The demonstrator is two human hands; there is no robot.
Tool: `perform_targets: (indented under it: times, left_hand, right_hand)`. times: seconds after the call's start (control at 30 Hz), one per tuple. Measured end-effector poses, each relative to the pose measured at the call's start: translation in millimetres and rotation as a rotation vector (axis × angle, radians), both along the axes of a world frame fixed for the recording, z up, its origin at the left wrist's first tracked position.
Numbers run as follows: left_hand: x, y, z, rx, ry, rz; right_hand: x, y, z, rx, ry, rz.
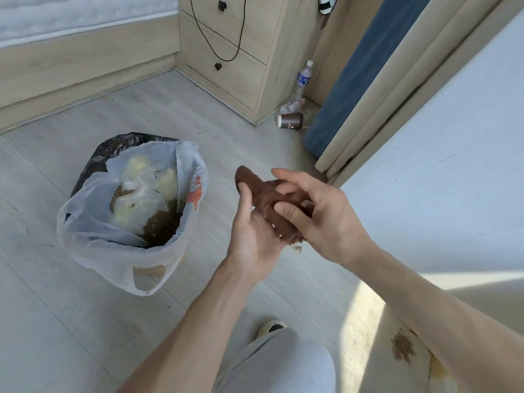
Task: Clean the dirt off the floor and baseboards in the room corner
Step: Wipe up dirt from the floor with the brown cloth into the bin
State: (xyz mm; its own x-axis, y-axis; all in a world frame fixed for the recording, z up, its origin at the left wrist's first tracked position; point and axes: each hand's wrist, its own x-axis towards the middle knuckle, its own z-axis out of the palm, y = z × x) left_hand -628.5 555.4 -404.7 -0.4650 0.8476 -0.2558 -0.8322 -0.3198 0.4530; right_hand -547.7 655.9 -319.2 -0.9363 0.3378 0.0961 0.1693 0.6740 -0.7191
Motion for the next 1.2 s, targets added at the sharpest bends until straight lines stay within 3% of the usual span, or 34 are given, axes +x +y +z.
perform_targets:
  times: [0.2,0.37,0.47,0.57,0.63,0.77,0.83,0.9,1.0,1.2]
  left_hand:
    - [-0.6,0.7,-2.7,0.123,-0.126,0.006]
    - [2.3,-1.3,-8.4,0.086,-0.086,0.083]
    - [4.5,-4.5,-9.1,0.025,-0.105,0.188]
    - [7.3,-3.4,-5.6,-0.053,-0.031,0.179]
    - [6.8,-2.5,-4.5,-0.074,0.028,0.161]
    - [4.3,-0.1,-9.5,-0.002,0.028,0.142]
    - [5.5,-0.7,-9.7,0.017,-0.007,0.114]
    - [8.4,-0.4,-9.2,0.024,-0.035,0.100]
    - [13.2,0.3,-10.6,-0.001,0.000,0.094]
    - [18.8,2.2,-10.4,-0.001,-0.133,0.156]
  right_hand:
    - [22.9,-22.3,-36.8,0.269,-0.039,-0.082]
    - [18.2,-35.6,-29.3,0.295,0.061,-0.137]
    - [11.9,-29.7,-12.9,0.139,0.079,-0.131]
    - [9.0,-14.8,-3.7,0.030,0.009,-0.201]
    - [12.6,-9.5,-2.3,0.007,-0.047,-0.110]
    - [22.3,-7.5,-3.4,0.211,-0.240,0.168]
    - [23.0,-8.6,-2.7,0.315,-0.321,0.189]
    - [20.3,-11.4,-2.4,0.294,-0.372,0.123]
    - [10.2,-22.5,-10.1,0.071,-0.281,-0.077]
    - [-6.7,-42.3,-29.7,0.287,0.048,-0.239]
